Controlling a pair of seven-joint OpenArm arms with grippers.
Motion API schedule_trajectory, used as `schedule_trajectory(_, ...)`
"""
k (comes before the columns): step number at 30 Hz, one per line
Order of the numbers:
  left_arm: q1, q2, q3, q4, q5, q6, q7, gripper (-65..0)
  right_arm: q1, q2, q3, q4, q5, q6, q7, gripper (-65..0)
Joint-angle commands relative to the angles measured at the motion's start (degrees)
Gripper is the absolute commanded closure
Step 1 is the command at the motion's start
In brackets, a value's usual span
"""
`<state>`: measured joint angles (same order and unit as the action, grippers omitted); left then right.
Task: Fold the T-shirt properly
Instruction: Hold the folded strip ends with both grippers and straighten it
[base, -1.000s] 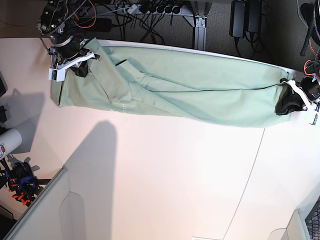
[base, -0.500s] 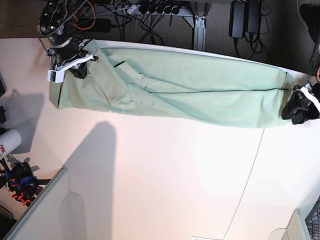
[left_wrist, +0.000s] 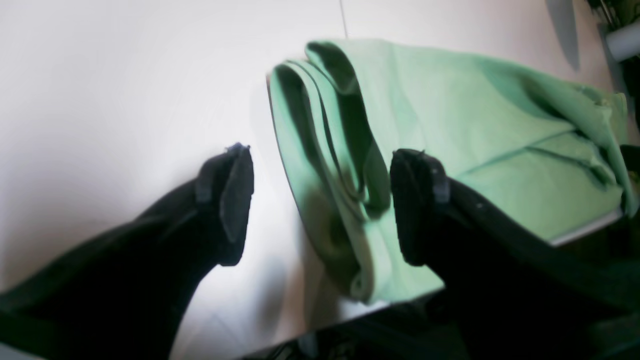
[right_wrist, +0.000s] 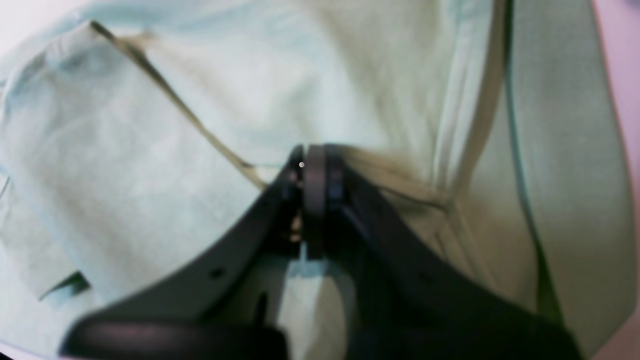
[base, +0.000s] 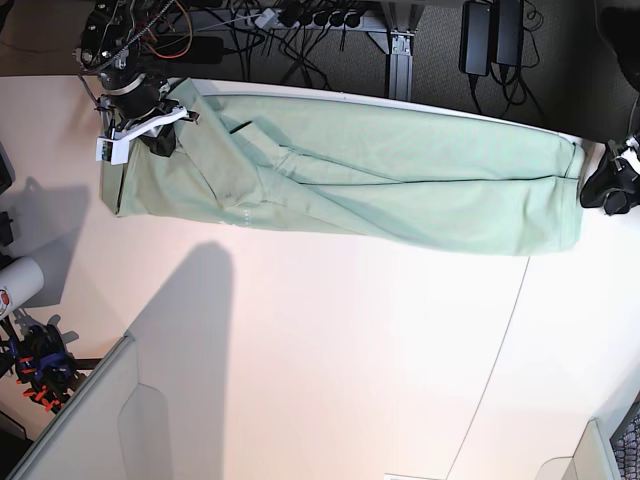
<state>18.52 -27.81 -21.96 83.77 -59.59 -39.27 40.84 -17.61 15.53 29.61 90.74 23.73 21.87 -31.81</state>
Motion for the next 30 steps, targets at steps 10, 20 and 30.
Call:
schedule_trajectory(10,-0.26,-0.61,-0.44,-5.46,-5.22,-0.73,-0.17,-45.3,-0.02,0.83,0.37,0.44,0.07,-0.17,-0.55,0.0)
schedule_trajectory(20,-1.07,-0.13,2.58,-5.46,-10.01,-0.73,2.08,-45.3,-0.02,0.83,0.37,0.44,1.36,-0.15,-0.57,0.0)
schedule_trajectory(30,-4.57,0.48,5.77,-5.46,-8.09,-0.73,1.62,-45.3,-0.07,0.83,0.37,0.44,1.36,-0.15,-1.22,0.0)
